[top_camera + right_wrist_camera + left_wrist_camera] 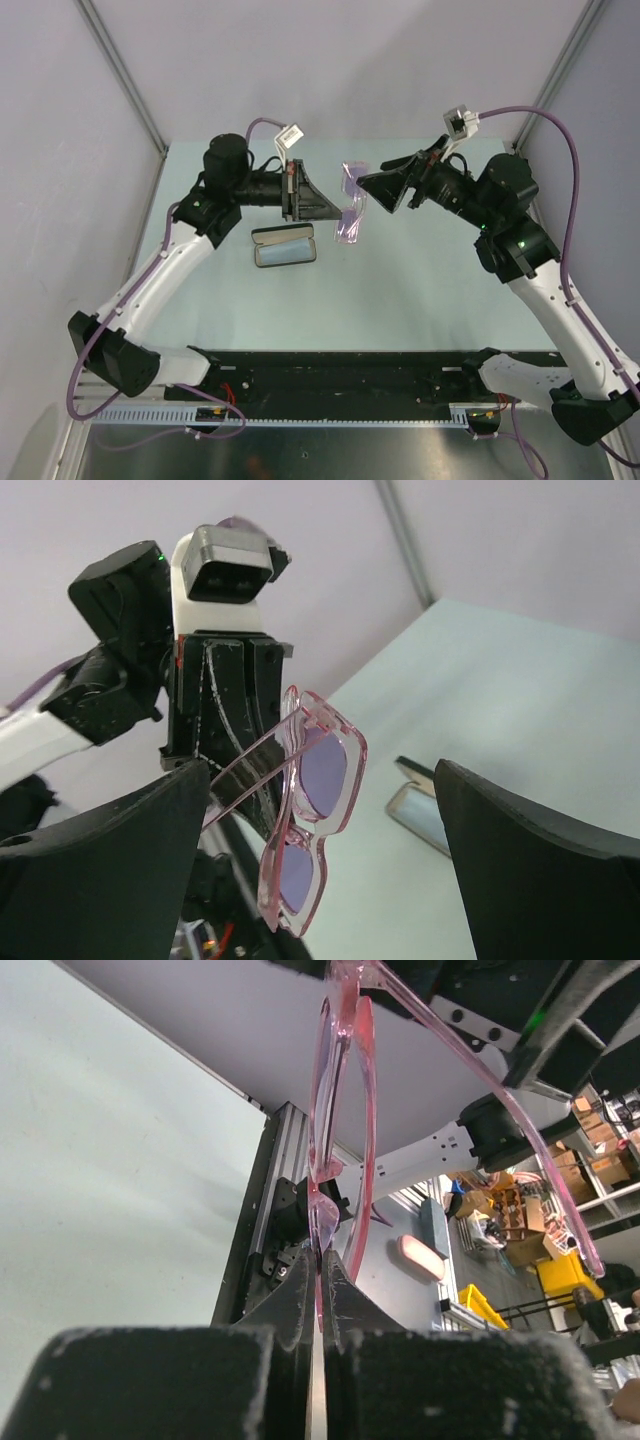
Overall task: Organize the sunglasses
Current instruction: Fold the sunglasses.
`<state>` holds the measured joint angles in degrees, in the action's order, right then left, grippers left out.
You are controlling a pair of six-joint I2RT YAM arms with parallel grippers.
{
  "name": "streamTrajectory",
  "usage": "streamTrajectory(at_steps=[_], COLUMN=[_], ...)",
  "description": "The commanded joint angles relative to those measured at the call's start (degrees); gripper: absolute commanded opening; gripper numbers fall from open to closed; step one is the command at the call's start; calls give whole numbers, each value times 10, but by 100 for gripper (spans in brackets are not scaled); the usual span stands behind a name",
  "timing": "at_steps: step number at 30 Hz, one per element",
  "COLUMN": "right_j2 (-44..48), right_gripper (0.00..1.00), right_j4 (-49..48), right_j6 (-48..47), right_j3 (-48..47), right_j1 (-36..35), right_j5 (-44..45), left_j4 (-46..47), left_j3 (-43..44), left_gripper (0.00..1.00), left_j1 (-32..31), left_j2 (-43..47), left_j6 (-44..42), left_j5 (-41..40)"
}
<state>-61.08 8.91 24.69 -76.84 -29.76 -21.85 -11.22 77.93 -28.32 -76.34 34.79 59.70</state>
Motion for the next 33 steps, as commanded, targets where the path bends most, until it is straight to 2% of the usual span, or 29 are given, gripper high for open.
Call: streamTrajectory(at_steps=[1, 10, 19, 21, 23, 33], right_j2=[-1, -16, -23, -22, -20, -25], right_gripper=[100, 100, 100, 97, 88, 62], right_j4=[-50, -108, -101, -93, -93, -62], right_j6=[66, 139, 98, 83, 63, 50], right_j3=[-6, -6, -4, -3, -3, -2], right_j1=[8, 3, -35, -43, -50, -57], right_j5=[-81, -128, -129, -123, -117, -82], left_j4=[23, 23, 23, 23, 23, 23], left_j3=[38, 54, 67, 71, 72, 74], left_gripper=[0, 0, 0, 0, 0, 0], left_j1=[2, 2, 2, 2, 2, 2], left_j2=[37, 39, 44, 44, 42, 37], left_j6=[-12, -9, -4, 1, 7, 32], left_j5=[28, 31, 28, 24, 25, 39])
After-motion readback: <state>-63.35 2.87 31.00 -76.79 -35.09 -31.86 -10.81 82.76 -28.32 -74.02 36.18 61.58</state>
